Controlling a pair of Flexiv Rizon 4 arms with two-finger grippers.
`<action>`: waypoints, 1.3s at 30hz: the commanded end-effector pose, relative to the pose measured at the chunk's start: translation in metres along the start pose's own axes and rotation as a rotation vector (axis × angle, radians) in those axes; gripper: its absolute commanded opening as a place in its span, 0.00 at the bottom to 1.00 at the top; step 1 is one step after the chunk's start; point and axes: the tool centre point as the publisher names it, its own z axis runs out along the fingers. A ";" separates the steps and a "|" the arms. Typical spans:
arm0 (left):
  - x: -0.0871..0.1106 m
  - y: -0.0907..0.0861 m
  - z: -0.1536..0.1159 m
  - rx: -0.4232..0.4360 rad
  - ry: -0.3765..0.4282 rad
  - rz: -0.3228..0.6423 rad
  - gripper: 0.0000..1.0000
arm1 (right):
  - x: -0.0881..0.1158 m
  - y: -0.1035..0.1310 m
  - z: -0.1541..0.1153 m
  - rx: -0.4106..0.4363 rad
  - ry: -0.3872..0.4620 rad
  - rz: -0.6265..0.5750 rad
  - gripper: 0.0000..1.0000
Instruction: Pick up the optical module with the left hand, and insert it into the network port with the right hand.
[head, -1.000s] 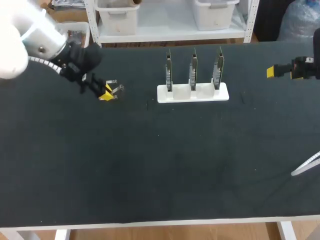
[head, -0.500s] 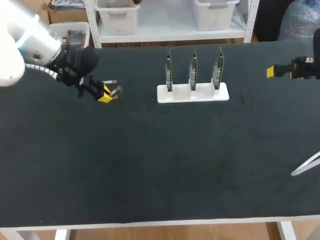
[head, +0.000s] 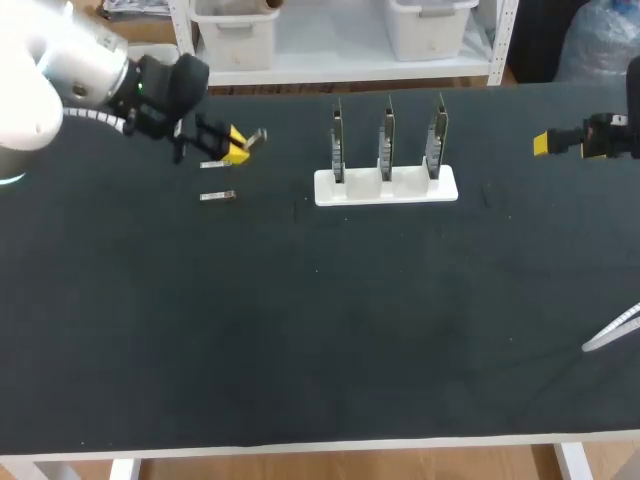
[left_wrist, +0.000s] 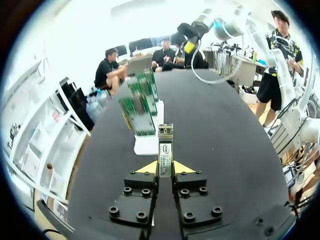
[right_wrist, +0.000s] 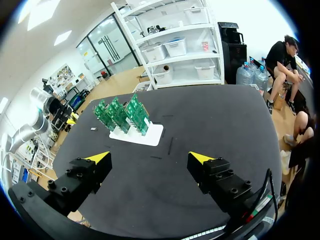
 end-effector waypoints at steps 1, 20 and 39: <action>-0.006 0.005 -0.001 -0.016 -0.098 0.021 0.00 | 0.000 0.000 0.001 0.001 0.000 0.000 1.00; -0.029 0.016 -0.007 -0.043 -0.244 0.109 0.00 | 0.000 0.000 0.001 0.001 0.000 0.000 1.00; -0.060 0.062 -0.008 -0.141 -0.373 0.209 0.00 | 0.000 0.000 0.001 0.001 0.000 0.000 1.00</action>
